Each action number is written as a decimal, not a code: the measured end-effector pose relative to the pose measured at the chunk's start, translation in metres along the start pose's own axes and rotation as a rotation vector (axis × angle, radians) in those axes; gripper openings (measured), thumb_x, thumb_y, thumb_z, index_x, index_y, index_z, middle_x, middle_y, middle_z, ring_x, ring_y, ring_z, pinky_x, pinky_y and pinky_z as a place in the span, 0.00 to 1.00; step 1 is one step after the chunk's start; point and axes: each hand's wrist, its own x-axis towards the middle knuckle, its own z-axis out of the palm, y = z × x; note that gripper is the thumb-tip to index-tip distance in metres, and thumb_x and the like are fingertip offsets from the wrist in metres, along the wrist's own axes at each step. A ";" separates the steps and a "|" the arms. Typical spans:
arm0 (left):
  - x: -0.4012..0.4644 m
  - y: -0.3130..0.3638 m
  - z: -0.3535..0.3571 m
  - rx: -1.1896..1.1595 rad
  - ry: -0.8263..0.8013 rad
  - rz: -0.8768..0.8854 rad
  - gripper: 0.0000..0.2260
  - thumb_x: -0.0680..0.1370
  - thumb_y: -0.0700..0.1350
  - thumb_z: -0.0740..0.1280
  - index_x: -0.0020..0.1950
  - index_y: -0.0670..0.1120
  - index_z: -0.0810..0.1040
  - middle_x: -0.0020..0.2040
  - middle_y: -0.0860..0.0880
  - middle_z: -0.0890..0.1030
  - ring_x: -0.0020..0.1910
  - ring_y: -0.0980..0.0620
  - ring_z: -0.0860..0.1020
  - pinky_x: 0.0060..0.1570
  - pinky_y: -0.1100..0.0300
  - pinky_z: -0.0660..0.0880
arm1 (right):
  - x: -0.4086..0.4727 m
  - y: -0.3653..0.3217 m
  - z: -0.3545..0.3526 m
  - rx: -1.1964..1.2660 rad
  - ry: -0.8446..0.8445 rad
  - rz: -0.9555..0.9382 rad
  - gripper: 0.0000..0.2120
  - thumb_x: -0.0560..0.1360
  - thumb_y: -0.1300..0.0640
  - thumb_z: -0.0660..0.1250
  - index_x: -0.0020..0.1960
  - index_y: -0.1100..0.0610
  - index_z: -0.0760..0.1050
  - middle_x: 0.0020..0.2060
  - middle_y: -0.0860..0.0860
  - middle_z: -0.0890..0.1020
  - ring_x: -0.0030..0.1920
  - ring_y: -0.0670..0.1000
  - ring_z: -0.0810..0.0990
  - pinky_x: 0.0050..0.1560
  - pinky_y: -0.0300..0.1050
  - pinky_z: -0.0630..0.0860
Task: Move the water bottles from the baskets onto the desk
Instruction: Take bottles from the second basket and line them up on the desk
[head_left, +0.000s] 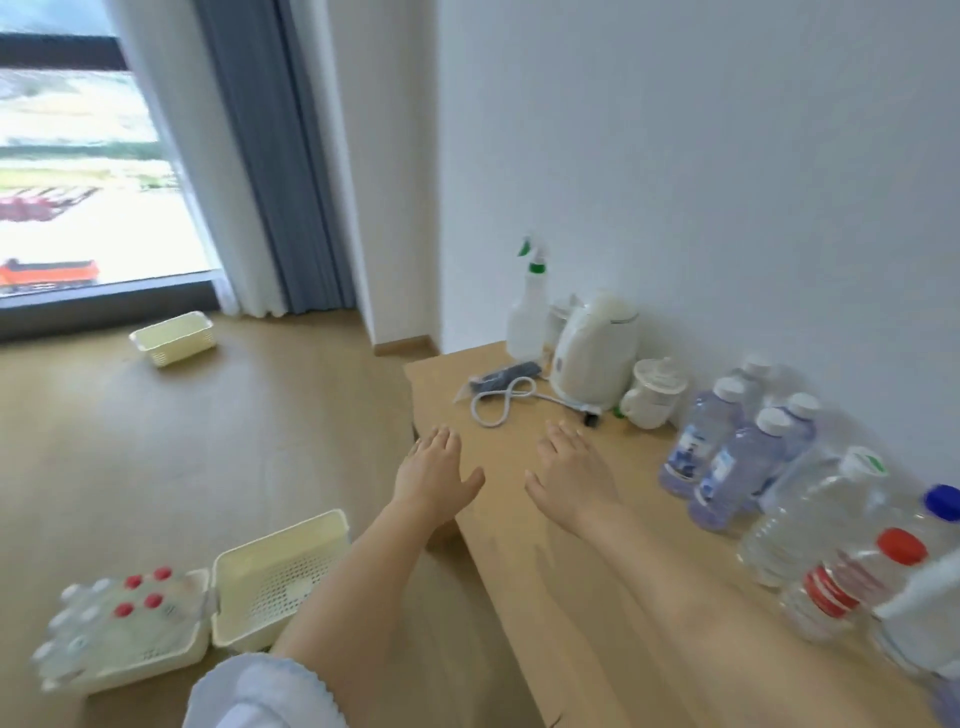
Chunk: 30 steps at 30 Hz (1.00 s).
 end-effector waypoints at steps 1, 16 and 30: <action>-0.006 -0.019 -0.003 -0.011 0.005 -0.030 0.31 0.79 0.57 0.56 0.76 0.41 0.55 0.78 0.45 0.55 0.77 0.49 0.52 0.74 0.55 0.51 | 0.004 -0.016 0.000 -0.010 0.003 -0.029 0.29 0.80 0.48 0.54 0.76 0.61 0.54 0.76 0.57 0.55 0.77 0.54 0.51 0.76 0.49 0.47; -0.160 -0.322 -0.070 0.009 0.047 -0.410 0.29 0.80 0.55 0.56 0.76 0.41 0.55 0.77 0.45 0.56 0.77 0.49 0.52 0.74 0.55 0.52 | 0.033 -0.336 0.046 0.035 -0.122 -0.295 0.29 0.80 0.48 0.54 0.76 0.61 0.54 0.76 0.57 0.57 0.76 0.54 0.54 0.76 0.49 0.47; -0.240 -0.464 -0.086 -0.104 0.113 -0.679 0.23 0.80 0.51 0.58 0.71 0.41 0.64 0.74 0.45 0.64 0.76 0.50 0.57 0.72 0.57 0.55 | 0.048 -0.518 0.070 0.073 -0.160 -0.551 0.25 0.79 0.51 0.57 0.71 0.61 0.61 0.70 0.57 0.66 0.72 0.55 0.62 0.75 0.49 0.52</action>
